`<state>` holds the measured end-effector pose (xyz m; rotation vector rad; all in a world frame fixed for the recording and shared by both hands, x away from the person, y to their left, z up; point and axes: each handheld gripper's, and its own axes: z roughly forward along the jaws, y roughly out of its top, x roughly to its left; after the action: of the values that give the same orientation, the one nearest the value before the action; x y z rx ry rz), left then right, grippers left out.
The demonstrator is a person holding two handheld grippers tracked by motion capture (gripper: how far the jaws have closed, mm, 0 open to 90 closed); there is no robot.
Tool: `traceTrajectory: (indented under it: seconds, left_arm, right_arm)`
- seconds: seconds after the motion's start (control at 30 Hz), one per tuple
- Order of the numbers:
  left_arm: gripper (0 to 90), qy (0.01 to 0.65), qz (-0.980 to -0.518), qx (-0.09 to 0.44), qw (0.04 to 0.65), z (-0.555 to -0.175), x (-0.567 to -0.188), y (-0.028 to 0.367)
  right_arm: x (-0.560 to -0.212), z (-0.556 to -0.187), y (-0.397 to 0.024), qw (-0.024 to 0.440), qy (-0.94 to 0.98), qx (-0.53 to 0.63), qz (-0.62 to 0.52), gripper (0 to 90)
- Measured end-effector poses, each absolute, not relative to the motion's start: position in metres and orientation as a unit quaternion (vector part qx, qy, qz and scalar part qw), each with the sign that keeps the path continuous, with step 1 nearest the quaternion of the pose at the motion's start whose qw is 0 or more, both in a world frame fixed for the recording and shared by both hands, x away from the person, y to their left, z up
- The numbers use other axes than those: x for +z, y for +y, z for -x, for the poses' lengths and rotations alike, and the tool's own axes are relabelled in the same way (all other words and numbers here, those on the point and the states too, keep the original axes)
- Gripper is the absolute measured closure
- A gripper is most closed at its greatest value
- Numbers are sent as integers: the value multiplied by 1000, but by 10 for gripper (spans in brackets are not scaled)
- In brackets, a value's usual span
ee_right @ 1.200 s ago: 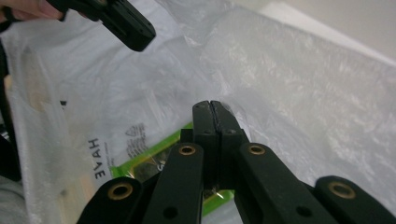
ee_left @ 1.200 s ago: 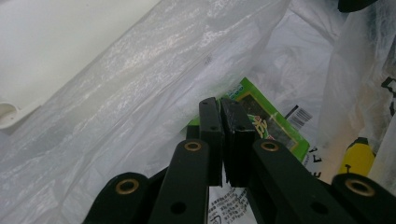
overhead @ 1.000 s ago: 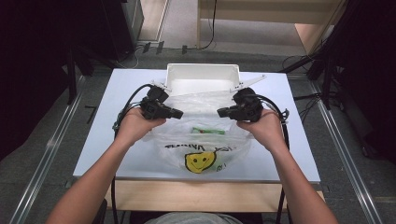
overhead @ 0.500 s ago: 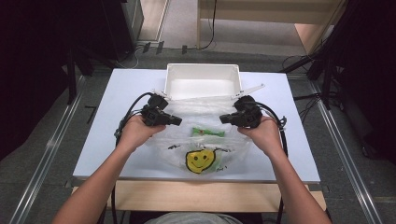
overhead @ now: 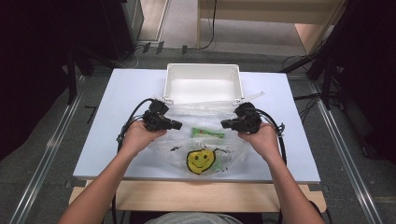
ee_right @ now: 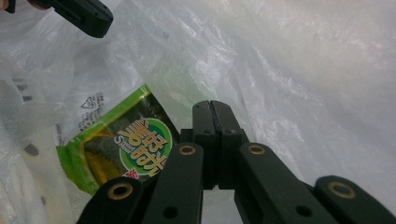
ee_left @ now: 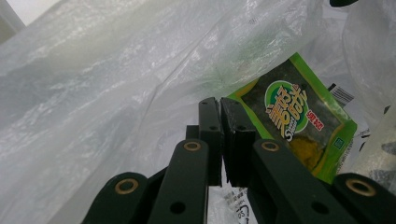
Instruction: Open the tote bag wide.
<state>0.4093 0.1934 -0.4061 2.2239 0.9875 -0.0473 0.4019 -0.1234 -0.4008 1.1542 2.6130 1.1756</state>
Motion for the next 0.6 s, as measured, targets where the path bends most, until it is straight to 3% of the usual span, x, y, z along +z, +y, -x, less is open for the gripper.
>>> traceTrajectory:
  seconds: [0.6]
  left_arm:
    - [885,383,-859,-17,339,-412,-436,189]
  right_arm:
    - [-433,-402,-124,38,845,370,-384,900]
